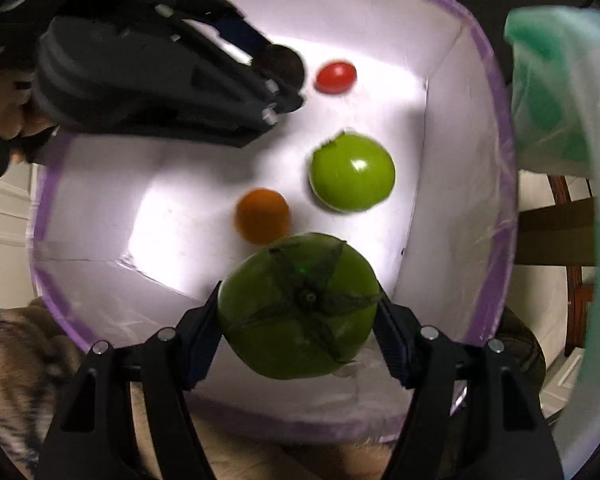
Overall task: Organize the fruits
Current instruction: 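Carry the dark fruit and green tomato into the white box and release both, then return both open tools toward the mandarin, red tomato and brown apple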
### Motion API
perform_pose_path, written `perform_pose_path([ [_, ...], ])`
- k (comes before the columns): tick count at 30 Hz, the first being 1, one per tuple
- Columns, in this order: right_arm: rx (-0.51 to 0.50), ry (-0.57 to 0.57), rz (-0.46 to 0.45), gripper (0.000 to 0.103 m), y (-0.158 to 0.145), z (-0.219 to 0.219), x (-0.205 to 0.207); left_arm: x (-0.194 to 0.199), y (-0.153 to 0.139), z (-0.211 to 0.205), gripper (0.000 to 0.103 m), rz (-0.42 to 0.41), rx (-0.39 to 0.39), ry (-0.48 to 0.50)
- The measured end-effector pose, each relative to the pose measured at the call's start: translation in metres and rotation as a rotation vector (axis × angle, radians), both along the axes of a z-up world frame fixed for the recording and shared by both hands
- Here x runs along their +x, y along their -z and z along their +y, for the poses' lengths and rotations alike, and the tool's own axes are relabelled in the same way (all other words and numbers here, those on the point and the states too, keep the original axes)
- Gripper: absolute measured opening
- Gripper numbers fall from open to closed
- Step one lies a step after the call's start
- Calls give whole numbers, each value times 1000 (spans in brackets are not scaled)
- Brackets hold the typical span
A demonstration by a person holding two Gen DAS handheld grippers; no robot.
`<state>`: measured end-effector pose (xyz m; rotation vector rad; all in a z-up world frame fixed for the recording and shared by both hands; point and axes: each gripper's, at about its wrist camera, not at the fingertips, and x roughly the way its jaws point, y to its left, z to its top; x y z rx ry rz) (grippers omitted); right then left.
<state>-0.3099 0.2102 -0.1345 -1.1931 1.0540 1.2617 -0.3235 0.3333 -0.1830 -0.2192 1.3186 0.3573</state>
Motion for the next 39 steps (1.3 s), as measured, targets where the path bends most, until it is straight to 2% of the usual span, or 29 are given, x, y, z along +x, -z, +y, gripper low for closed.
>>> perform_pose_path([
  [4, -47, -37, -33, 68, 15, 8, -6, 7, 13, -5, 39, 61, -24, 20],
  [6, -67, -48, -44, 68, 23, 10, -10, 7, 15, -4, 39, 82, -7, 17],
  [9, -80, -15, -12, 68, 29, 11, -7, 5, 18, -3, 39, 89, -18, 7],
  [14, -72, -3, -9, 69, 28, 10, -7, 3, 19, -4, 41, 100, -15, 0],
  [16, -73, 5, -3, 69, 30, 8, -8, 3, 19, -3, 44, 105, -14, 3],
  [18, -77, 20, 12, 69, 26, 5, -4, 5, 19, -2, 58, 104, -9, -1],
  [21, -74, 34, 24, 69, 24, 3, -3, 9, 18, -4, 65, 102, -3, -4],
  [23, -39, 41, 34, 72, 15, 1, 0, 11, 16, -3, 69, 104, 9, -5],
  [25, 8, 41, 58, 83, 1, 0, -3, 11, 12, 0, 75, 99, 24, -7],
  [33, 176, 70, 97, 84, -50, -22, -1, 16, -17, -2, 83, 83, 104, -9],
  [37, 391, 108, 154, 84, -112, -47, 9, 21, -61, -2, 84, 26, 210, -38],
  [39, 532, 135, 188, 84, -154, -70, 19, 25, -92, 0, 88, -40, 265, -81],
])
